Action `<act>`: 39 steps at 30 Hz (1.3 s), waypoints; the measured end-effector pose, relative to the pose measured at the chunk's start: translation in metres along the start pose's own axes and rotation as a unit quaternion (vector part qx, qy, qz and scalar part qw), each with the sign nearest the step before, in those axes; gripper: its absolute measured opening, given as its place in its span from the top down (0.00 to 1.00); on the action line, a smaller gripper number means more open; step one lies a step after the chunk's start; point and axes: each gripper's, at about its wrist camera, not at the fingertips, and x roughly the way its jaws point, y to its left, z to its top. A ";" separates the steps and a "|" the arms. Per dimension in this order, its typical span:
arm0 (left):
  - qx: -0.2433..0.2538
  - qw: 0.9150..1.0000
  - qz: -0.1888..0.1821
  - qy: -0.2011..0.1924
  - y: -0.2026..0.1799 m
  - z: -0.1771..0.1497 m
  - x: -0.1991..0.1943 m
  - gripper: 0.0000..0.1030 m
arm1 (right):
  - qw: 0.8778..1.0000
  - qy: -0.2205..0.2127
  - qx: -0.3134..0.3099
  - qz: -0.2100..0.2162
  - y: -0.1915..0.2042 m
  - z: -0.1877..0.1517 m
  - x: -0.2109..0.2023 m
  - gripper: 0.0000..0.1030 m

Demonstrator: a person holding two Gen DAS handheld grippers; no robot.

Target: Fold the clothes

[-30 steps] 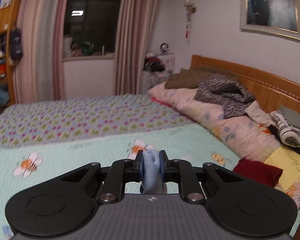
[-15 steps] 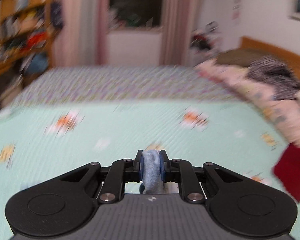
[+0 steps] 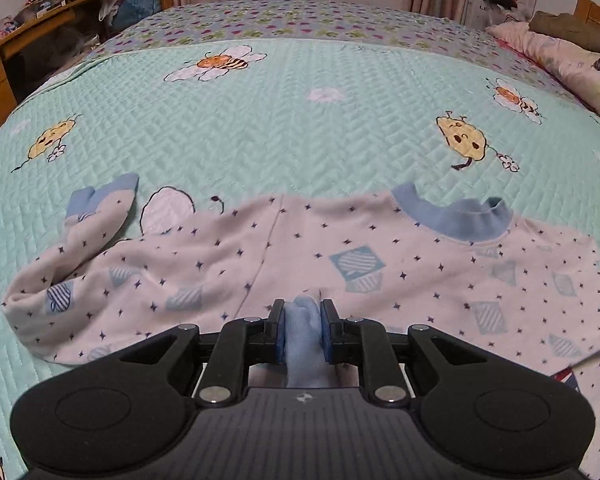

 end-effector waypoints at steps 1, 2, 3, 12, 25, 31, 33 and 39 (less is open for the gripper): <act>0.000 1.000 0.003 0.001 0.002 0.000 0.001 0.80 | 1.000 0.001 -0.002 -0.005 0.000 0.000 -0.001 0.06; 0.001 1.000 0.010 0.005 0.003 -0.001 0.002 0.79 | 1.000 0.004 0.001 -0.010 0.000 0.000 -0.001 0.06; 0.003 1.000 0.014 0.007 0.004 -0.003 0.001 0.79 | 1.000 0.009 0.005 -0.013 0.000 0.001 -0.001 0.06; -0.033 0.999 0.013 0.001 0.012 -0.004 -0.012 0.46 | 1.000 -0.009 -0.015 -0.020 0.004 -0.001 -0.013 0.06; 0.018 0.993 -0.104 -0.054 -0.051 -0.001 -0.048 0.29 | 0.998 -0.040 -0.050 0.001 0.016 0.012 -0.006 0.06; 0.000 0.998 -0.065 0.010 -0.053 -0.014 0.009 0.38 | 0.998 -0.036 -0.056 -0.003 0.017 0.015 0.002 0.06; 0.009 0.998 -0.069 -0.003 -0.052 -0.019 0.007 0.37 | 0.997 -0.046 -0.059 -0.002 0.018 0.018 0.002 0.06; 0.002 0.997 -0.071 0.001 -0.047 -0.019 0.012 0.37 | 0.997 -0.026 -0.062 -0.040 0.022 0.020 0.012 0.06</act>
